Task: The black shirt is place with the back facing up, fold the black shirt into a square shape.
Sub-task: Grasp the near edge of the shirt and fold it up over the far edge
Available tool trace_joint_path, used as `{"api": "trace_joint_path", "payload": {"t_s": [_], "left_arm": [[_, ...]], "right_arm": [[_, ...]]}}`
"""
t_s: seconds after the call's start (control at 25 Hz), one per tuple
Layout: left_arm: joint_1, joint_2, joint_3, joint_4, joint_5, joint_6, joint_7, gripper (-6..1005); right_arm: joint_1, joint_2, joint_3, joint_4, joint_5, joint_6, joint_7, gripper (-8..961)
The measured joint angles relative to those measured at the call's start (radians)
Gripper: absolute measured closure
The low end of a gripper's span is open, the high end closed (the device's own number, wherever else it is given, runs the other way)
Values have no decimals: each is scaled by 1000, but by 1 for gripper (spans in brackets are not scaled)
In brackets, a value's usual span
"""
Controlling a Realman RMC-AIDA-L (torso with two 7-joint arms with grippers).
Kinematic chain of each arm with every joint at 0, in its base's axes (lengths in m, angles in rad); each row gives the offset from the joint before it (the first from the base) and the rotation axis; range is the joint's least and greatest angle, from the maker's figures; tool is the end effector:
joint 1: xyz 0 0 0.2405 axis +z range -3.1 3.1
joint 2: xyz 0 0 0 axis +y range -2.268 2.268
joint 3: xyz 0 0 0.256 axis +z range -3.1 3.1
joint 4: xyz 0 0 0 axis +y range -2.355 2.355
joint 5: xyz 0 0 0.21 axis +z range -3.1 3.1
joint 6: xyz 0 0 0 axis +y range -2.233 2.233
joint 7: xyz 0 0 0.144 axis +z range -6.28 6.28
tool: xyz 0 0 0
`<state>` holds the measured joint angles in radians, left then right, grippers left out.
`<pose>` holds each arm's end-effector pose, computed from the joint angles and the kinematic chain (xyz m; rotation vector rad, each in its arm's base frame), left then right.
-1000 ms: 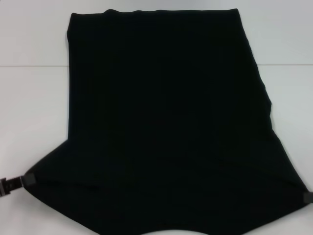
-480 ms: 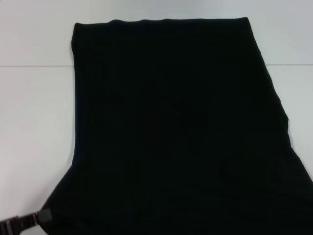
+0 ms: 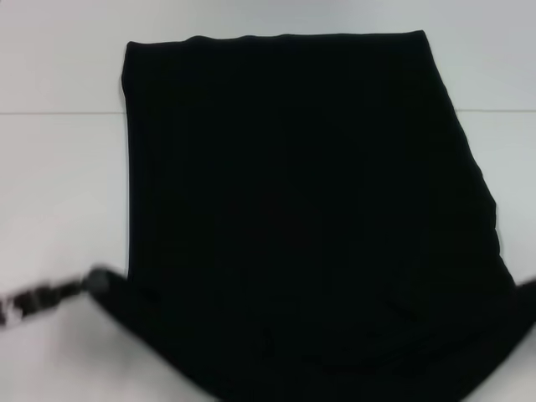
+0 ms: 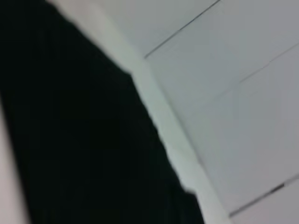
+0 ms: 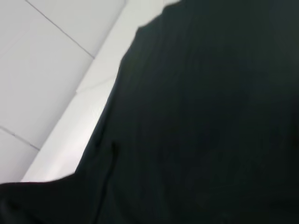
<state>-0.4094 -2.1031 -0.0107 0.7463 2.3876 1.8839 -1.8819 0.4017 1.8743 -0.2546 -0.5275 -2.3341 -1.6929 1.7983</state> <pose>-0.3336 0.2465 0.0490 -2.2069 -1.6283 -1.0188 0.3703 0.2690 0.0852 -2.3068 1.5316 0.6735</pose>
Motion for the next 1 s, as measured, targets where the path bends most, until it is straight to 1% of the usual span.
{"api": "trace_joint_path", "payload": {"t_s": [0.08,0.2,0.32,0.36,0.4,0.44,0.48,0.6,0.72,0.84,1.0], "left_arm": [[-58,28,0,-56,-22,-54,-4,970],[-147,65,0,-148,-44,-179,-7,970],[-228,86,6,-217,-76,-336,0,970],[-254,90,8,-233,-85,-388,4,970],[-254,90,8,-233,-85,-388,4,970],[-275,91,10,-243,-87,-431,5,970],[-318,94,13,-259,-90,-524,9,970],[-385,96,15,-281,-92,-667,19,970],[-430,96,15,-297,-110,-772,41,970],[-469,98,15,-321,-140,-865,76,970],[-510,108,15,-370,-181,-956,143,970]], "right_arm": [[35,3,11,0,11,28,1,900],[92,5,18,2,35,76,9,900],[164,4,10,6,42,160,35,899],[186,4,6,9,41,197,49,899],[212,4,-1,13,39,236,62,899],[236,4,-10,20,39,280,74,899],[260,4,-22,29,38,333,87,899],[318,4,-57,63,39,461,108,899],[382,3,-84,103,40,592,112,899],[447,-3,-124,145,39,732,130,899],[502,3,-167,160,42,863,155,899]]}}
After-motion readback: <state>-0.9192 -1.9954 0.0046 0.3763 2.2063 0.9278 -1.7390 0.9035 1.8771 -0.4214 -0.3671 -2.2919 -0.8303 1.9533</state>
